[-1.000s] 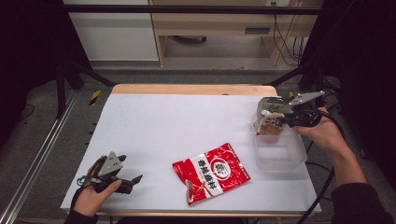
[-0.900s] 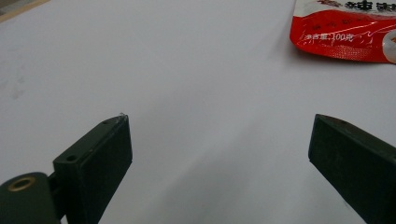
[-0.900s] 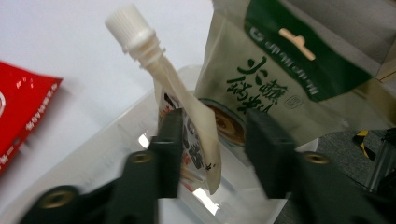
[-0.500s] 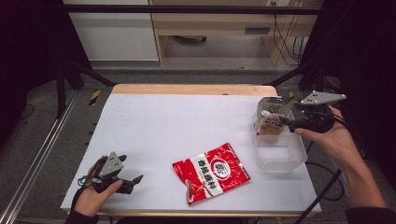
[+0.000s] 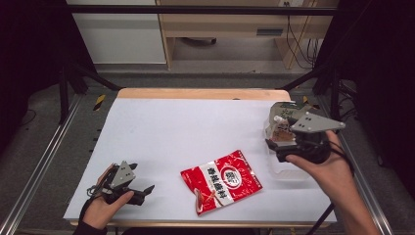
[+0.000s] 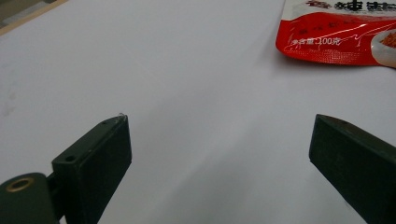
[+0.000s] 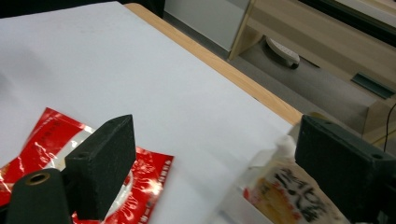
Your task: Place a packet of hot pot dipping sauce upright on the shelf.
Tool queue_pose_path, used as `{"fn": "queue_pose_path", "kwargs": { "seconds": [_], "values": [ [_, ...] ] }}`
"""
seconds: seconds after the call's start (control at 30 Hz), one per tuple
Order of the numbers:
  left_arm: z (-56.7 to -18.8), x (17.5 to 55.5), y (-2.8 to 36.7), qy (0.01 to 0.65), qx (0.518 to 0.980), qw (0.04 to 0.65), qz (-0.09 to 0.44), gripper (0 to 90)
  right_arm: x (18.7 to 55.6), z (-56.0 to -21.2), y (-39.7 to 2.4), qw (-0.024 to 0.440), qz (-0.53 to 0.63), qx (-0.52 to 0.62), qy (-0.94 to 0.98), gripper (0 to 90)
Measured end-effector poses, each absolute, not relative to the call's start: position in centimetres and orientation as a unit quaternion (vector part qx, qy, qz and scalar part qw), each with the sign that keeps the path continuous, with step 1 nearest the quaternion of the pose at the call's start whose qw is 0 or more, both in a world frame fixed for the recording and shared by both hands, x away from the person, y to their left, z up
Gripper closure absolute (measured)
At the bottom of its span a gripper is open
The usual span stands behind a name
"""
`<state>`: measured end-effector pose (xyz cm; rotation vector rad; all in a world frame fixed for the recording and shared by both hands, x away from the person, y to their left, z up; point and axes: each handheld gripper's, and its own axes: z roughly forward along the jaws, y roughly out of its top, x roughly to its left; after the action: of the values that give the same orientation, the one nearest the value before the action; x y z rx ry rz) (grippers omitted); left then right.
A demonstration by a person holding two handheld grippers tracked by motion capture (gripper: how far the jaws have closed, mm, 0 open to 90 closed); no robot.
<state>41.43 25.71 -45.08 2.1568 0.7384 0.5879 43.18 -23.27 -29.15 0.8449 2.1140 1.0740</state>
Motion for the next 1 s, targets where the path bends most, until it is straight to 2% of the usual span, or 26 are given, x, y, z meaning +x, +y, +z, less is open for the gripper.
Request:
{"fn": "queue_pose_path", "kwargs": {
  "seconds": [0.2,0.53,0.77,1.0],
  "values": [
    [-44.9,41.4,25.3,0.289,0.845,0.385,0.235,5.5,41.9,-31.2,-20.4,0.316,0.408,0.329,0.791,17.8],
    [-44.8,41.0,24.7,0.285,0.842,0.393,0.236,5.2,40.8,-36.3,-17.2,0.27,0.406,0.347,0.801,13.9],
    [-44.7,41.1,24.6,0.287,0.839,0.399,0.233,5.2,39.9,-39.5,-16.4,0.241,0.409,0.357,0.805,10.9],
    [-44.6,41.0,24.2,0.281,0.84,0.399,0.235,5.2,38.8,-42.8,-16.5,0.233,0.391,0.371,0.81,10.9]
  ]
}}
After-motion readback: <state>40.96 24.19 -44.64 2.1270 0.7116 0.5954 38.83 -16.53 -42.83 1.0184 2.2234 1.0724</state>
